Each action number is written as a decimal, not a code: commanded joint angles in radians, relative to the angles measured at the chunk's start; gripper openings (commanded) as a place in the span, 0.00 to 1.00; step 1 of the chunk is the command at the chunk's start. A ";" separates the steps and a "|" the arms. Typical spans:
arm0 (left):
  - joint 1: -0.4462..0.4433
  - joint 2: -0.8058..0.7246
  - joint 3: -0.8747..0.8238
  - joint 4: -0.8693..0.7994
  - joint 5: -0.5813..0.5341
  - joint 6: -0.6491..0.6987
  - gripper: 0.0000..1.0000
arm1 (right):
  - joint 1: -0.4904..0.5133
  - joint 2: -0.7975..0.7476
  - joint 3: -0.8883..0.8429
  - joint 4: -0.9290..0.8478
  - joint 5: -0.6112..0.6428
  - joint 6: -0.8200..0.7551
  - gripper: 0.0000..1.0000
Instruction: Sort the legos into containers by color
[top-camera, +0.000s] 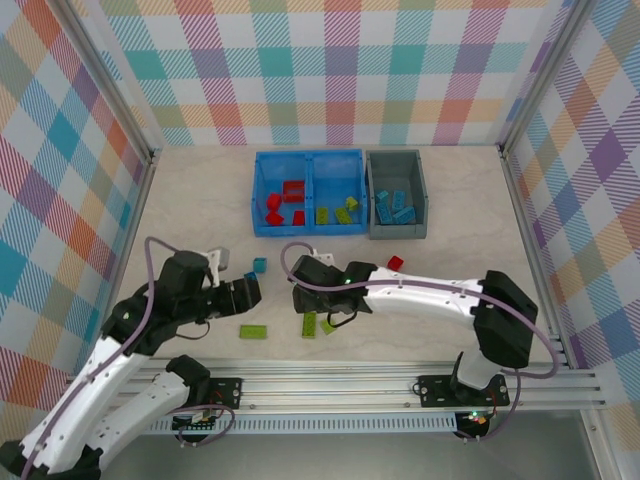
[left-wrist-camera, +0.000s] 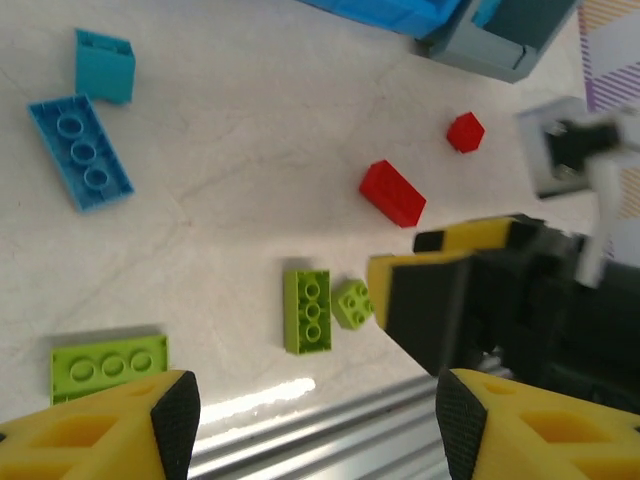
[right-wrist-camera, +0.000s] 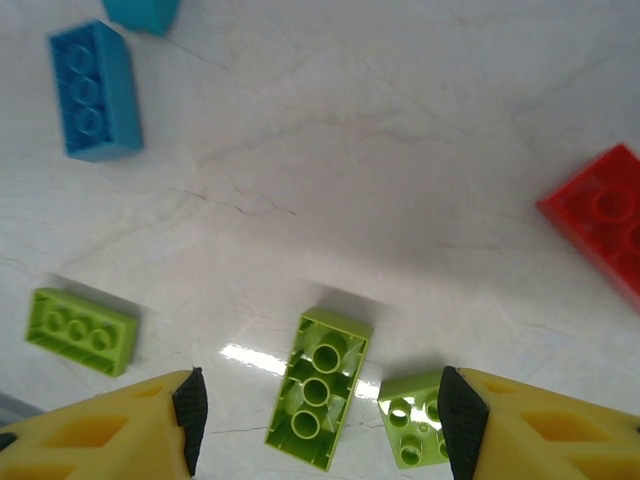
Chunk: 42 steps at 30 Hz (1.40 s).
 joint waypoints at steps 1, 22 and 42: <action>-0.009 -0.053 -0.026 -0.061 -0.033 -0.026 0.66 | 0.005 0.040 0.053 -0.004 -0.041 0.005 0.69; -0.008 -0.297 0.098 -0.297 -0.425 -0.177 0.65 | -0.010 0.781 0.945 -0.272 -0.088 -0.294 0.77; -0.009 -0.267 0.132 -0.228 -0.366 -0.156 0.66 | 0.006 0.660 0.946 -0.217 -0.092 -0.347 0.32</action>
